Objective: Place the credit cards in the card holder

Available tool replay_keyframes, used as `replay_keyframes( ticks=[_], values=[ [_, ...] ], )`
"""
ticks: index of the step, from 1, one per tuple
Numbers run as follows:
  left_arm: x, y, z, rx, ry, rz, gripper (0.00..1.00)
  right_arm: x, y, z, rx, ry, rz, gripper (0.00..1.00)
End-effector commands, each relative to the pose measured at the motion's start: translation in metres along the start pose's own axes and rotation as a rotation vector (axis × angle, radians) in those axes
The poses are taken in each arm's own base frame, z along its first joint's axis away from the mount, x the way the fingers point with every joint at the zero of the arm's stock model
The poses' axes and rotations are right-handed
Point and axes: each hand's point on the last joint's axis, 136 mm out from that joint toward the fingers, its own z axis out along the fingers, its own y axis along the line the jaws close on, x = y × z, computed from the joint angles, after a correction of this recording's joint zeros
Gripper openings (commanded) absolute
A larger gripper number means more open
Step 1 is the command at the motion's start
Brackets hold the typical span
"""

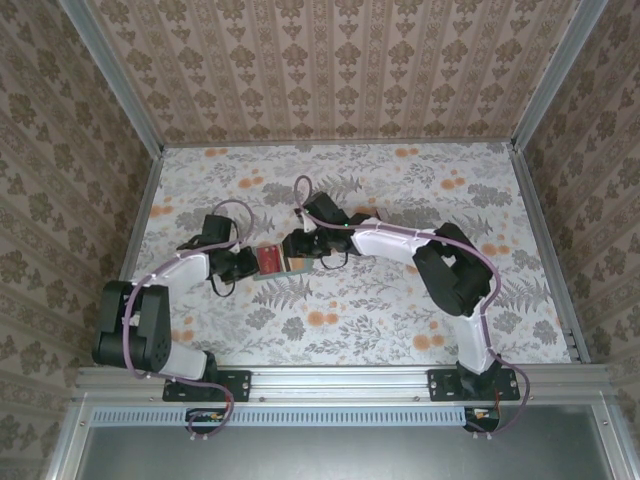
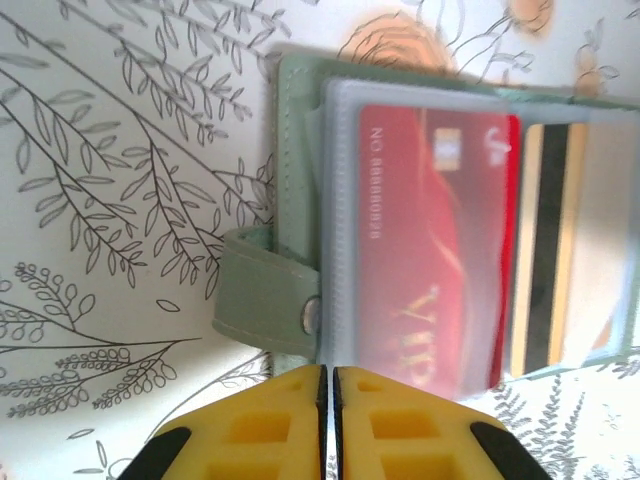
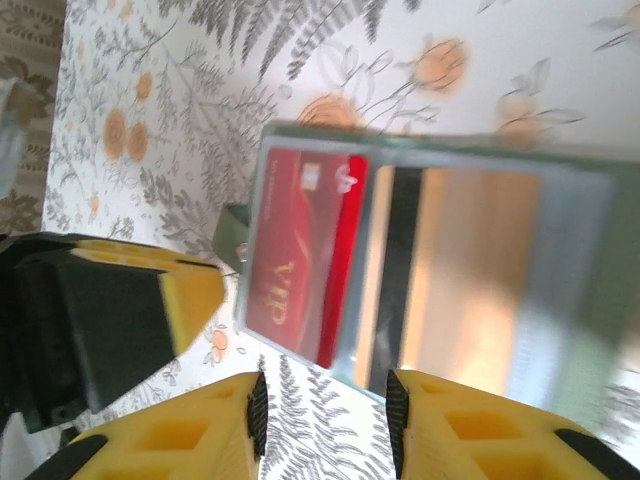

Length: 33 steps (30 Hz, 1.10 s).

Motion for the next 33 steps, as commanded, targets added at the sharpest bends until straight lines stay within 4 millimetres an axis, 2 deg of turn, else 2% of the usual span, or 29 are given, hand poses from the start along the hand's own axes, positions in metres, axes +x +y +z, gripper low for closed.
replay_keyframes(
  ticks=[1, 6, 10, 18, 25, 29, 33],
  values=[
    [-0.010, -0.018, -0.021, 0.014, -0.039, 0.045, 0.13, 0.007, -0.031, -0.010, 0.092, 0.009, 0.005, 0.40],
    [-0.013, -0.045, -0.034, 0.035, -0.064, 0.093, 0.14, 0.012, -0.039, 0.004, 0.065, 0.031, 0.042, 0.40],
    [-0.011, -0.061, -0.026, 0.069, -0.046, 0.111, 0.14, 0.013, -0.037, 0.014, 0.035, 0.046, 0.056, 0.40],
    [-0.008, -0.064, 0.008, 0.065, 0.024, 0.116, 0.13, 0.014, -0.038, 0.023, 0.027, 0.067, 0.061, 0.41],
    [-0.008, -0.060, 0.025, 0.036, 0.054, 0.126, 0.13, 0.013, -0.034, 0.027, 0.010, 0.074, 0.064, 0.41],
    [-0.005, -0.051, 0.034, 0.005, 0.072, 0.127, 0.13, 0.010, -0.032, 0.023, 0.015, 0.068, 0.052, 0.41],
    [-0.001, -0.045, 0.043, -0.008, 0.091, 0.123, 0.13, 0.004, -0.023, 0.009, 0.007, 0.033, 0.034, 0.41]
  ],
)
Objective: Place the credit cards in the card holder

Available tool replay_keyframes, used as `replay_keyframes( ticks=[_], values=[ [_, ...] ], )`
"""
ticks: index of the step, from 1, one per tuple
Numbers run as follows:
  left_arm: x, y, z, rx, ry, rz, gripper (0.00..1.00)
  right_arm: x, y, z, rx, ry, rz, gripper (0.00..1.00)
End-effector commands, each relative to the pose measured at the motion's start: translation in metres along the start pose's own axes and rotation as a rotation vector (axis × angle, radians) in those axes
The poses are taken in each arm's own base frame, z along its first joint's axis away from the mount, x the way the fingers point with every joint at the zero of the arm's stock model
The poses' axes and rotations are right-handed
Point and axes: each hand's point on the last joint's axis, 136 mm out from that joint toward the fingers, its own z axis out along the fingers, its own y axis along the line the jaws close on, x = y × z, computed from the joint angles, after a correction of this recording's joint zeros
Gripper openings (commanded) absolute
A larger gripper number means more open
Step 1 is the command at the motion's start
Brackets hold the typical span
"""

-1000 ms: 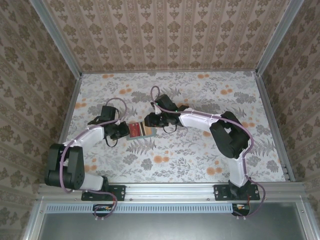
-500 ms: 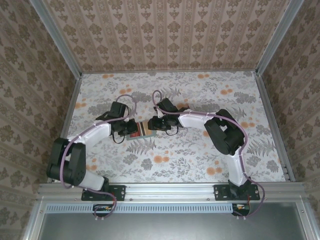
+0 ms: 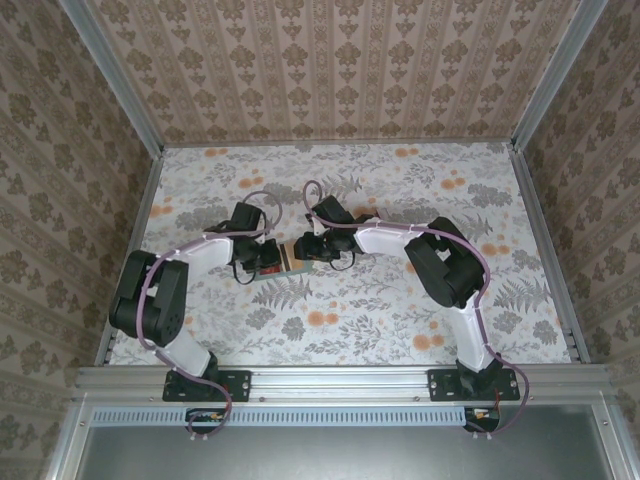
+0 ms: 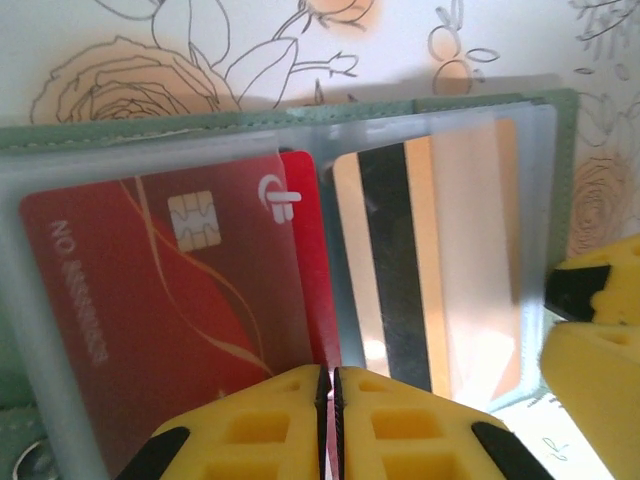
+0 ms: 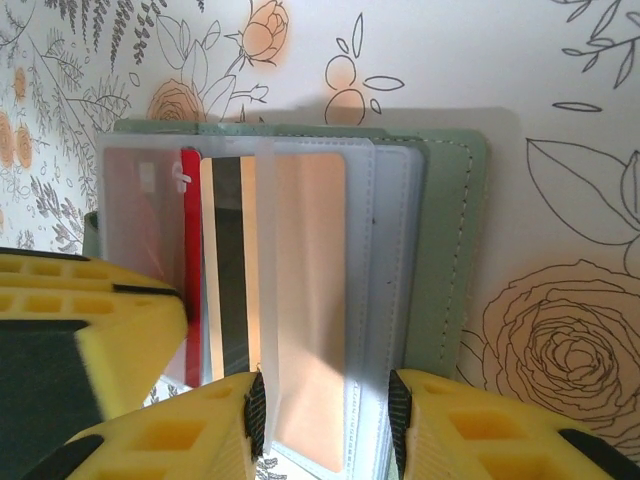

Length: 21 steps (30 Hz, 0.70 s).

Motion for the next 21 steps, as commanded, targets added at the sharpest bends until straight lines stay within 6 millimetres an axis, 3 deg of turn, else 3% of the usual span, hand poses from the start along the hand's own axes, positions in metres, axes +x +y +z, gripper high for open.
replay_keyframes(
  ticks=[1, 9, 14, 21],
  values=[
    [0.000, 0.003, 0.007, -0.017, 0.009, 0.011, 0.13, -0.009, 0.022, -0.017, -0.036, -0.033, -0.040, 0.41],
    [0.006, 0.008, 0.014, -0.026, 0.023, 0.001, 0.12, -0.001, 0.012, 0.002, -0.015, 0.010, -0.027, 0.41],
    [0.010, 0.012, 0.015, -0.032, 0.029, -0.003, 0.12, -0.003, 0.009, -0.004, 0.016, -0.003, -0.043, 0.41],
    [0.011, 0.011, 0.015, -0.027, 0.029, -0.006, 0.11, -0.014, 0.015, -0.030, 0.047, -0.083, -0.081, 0.41]
  ],
)
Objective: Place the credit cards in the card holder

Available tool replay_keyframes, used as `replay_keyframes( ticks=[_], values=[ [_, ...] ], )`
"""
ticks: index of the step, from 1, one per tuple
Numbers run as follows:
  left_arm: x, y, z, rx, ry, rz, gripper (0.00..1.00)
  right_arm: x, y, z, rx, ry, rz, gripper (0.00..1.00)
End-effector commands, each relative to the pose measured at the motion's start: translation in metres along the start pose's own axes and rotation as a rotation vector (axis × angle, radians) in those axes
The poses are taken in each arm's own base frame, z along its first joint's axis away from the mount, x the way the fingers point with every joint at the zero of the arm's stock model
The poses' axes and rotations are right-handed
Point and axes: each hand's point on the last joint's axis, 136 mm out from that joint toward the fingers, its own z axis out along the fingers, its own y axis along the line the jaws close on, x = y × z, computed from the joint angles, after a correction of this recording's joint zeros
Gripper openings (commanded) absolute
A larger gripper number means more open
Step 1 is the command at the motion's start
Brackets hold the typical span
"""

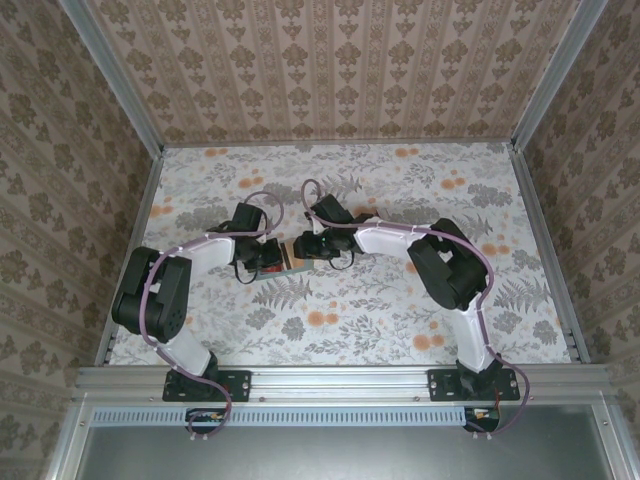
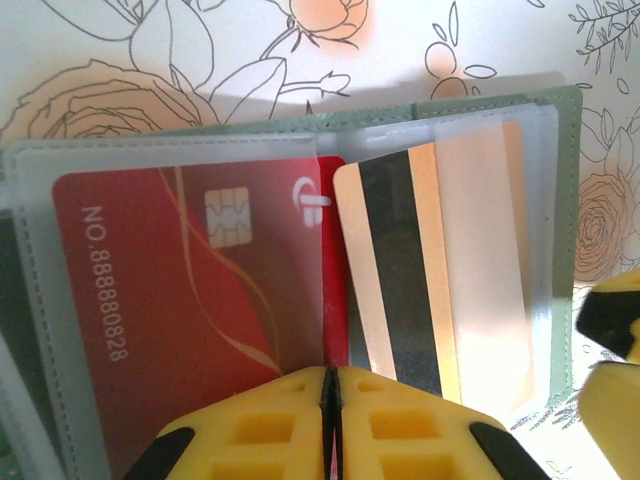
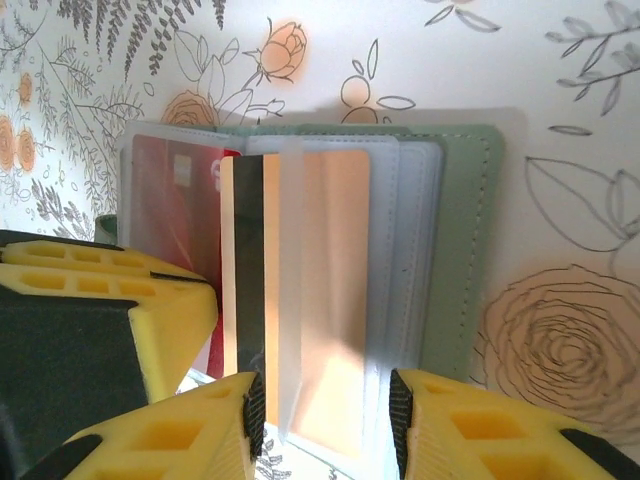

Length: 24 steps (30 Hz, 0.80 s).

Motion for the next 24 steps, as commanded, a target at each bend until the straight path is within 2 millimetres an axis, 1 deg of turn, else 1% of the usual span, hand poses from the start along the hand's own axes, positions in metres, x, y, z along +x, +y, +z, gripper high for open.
replay_keyframes(
  ticks=[1, 5, 10, 13, 14, 19, 24],
  values=[
    [0.015, 0.013, 0.009, -0.043, 0.045, -0.011, 0.11, -0.009, 0.012, -0.020, 0.008, -0.041, -0.044, 0.41],
    [0.015, 0.012, 0.009, -0.038, 0.044, -0.011, 0.11, -0.006, 0.012, -0.012, -0.007, -0.016, -0.035, 0.41],
    [0.017, 0.013, 0.009, -0.040, 0.047, -0.013, 0.11, 0.000, 0.010, 0.008, -0.025, 0.034, -0.017, 0.42],
    [0.018, 0.014, 0.011, -0.039, 0.049, -0.017, 0.10, 0.002, 0.008, 0.016, -0.028, 0.046, -0.008, 0.42],
    [0.019, 0.015, 0.011, -0.041, 0.051, -0.020, 0.10, 0.001, 0.008, 0.018, -0.028, 0.048, -0.007, 0.42],
    [0.022, 0.016, 0.014, -0.040, 0.060, -0.022, 0.08, 0.006, -0.007, 0.024, 0.031, 0.058, -0.008, 0.42],
    [0.021, 0.015, 0.016, -0.035, 0.058, -0.024, 0.05, 0.009, -0.008, 0.025, 0.039, 0.065, -0.009, 0.42]
  ],
)
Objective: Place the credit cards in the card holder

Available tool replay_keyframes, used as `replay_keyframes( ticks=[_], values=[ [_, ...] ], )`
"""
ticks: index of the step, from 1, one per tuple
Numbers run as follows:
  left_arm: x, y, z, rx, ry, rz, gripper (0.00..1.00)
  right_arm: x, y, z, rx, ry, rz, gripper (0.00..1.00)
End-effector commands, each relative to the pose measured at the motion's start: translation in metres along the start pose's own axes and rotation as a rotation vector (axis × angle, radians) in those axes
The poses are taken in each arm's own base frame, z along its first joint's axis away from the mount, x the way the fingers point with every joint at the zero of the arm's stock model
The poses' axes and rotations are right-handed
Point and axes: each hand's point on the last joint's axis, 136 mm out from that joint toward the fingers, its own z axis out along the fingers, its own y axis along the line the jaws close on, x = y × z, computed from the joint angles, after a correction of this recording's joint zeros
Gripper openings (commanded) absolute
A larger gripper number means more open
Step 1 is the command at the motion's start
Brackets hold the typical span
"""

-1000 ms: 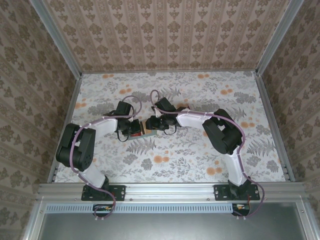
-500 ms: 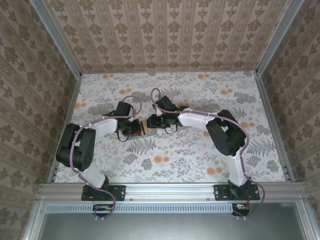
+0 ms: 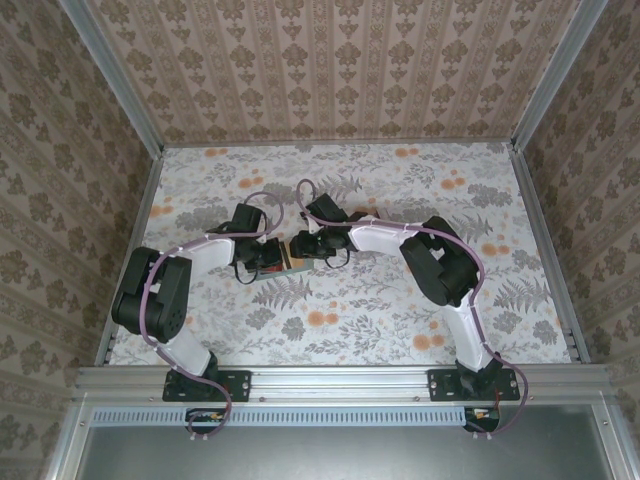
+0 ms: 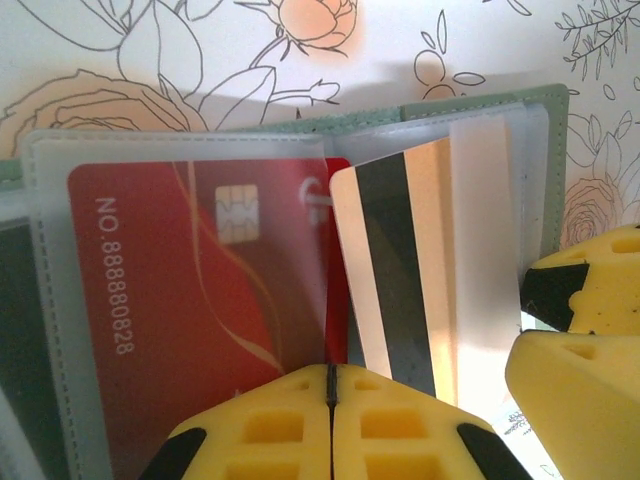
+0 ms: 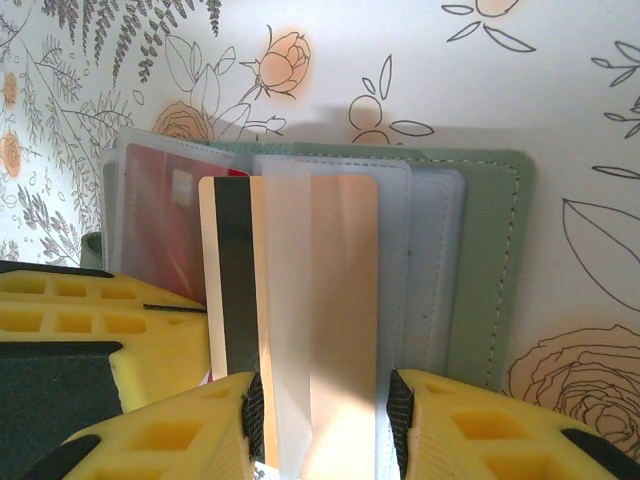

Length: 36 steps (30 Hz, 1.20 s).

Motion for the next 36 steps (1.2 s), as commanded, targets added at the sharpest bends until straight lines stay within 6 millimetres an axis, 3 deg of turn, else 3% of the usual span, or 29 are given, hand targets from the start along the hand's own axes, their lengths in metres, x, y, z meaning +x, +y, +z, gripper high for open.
replay_keyframes(
  ticks=[1, 9, 15, 23, 28, 36],
  values=[
    [0.022, 0.016, 0.014, -0.050, 0.068, -0.028, 0.04, 0.011, -0.008, 0.006, 0.055, 0.035, -0.008, 0.42],
    [0.023, 0.013, 0.018, -0.045, 0.075, -0.026, 0.04, 0.008, -0.016, -0.003, 0.184, -0.008, -0.030, 0.43],
    [0.024, 0.012, 0.020, -0.045, 0.076, -0.025, 0.03, 0.013, -0.016, 0.006, 0.191, 0.014, -0.026, 0.43],
    [0.027, 0.011, 0.025, -0.047, 0.088, -0.021, 0.03, 0.016, 0.030, 0.014, -0.081, 0.029, 0.041, 0.44],
    [0.028, 0.011, 0.024, -0.052, 0.089, -0.020, 0.03, 0.006, 0.050, -0.004, -0.170, -0.016, 0.046, 0.44],
    [0.025, 0.011, 0.021, -0.054, 0.082, -0.016, 0.02, -0.002, 0.067, -0.024, -0.227, -0.038, 0.032, 0.44]
  ],
)
